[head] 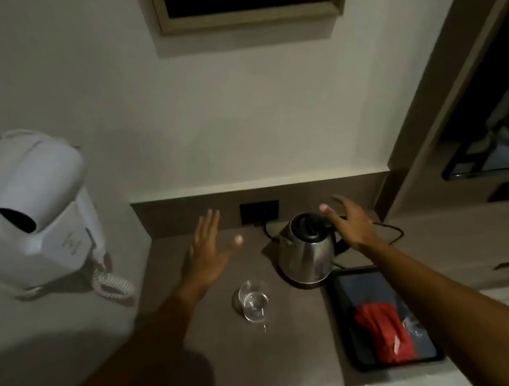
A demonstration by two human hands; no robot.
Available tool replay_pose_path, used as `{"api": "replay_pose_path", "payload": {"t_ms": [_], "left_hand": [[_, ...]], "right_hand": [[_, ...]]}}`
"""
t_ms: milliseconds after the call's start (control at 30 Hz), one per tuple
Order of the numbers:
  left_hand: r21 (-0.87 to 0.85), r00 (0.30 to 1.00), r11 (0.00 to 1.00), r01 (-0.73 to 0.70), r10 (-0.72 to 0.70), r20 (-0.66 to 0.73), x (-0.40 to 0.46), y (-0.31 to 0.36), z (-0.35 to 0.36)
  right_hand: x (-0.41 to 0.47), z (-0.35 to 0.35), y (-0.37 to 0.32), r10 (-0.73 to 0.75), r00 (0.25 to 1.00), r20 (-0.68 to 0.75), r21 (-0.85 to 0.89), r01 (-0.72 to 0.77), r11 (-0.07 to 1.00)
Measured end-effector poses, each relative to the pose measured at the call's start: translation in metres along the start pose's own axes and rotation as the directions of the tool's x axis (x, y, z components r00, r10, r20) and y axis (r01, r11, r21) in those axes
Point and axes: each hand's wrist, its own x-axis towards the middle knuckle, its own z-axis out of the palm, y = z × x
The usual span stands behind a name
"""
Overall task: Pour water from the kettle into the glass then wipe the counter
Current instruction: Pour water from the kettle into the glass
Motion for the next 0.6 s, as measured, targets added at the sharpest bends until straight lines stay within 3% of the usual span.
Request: {"api": "replay_pose_path", "payload": {"t_ms": [133,267,467,600], "left_hand": [[-0.060,0.975,0.990,0.128,-0.114,0.190,-0.046,-0.041,0.037],[-0.092,0.967,0.992,0.084,-0.059,0.249,-0.073,-0.065,0.063],[-0.094,0.924,0.979,0.179,-0.135,0.358,-0.076,-0.085,0.085],[-0.165,0.923,0.962,0.219,-0.149,0.355,-0.064,-0.095,0.099]], "right_hand": [[0.001,-0.001,0.028,0.140,0.990,-0.016,0.155,-0.136,0.979],[0.017,0.004,0.045,0.168,0.986,-0.008,0.152,-0.165,0.975],[0.039,0.021,0.062,0.259,0.964,-0.051,0.260,-0.238,0.936],[0.050,0.033,0.069,0.302,0.947,-0.107,0.343,-0.250,0.905]]}}
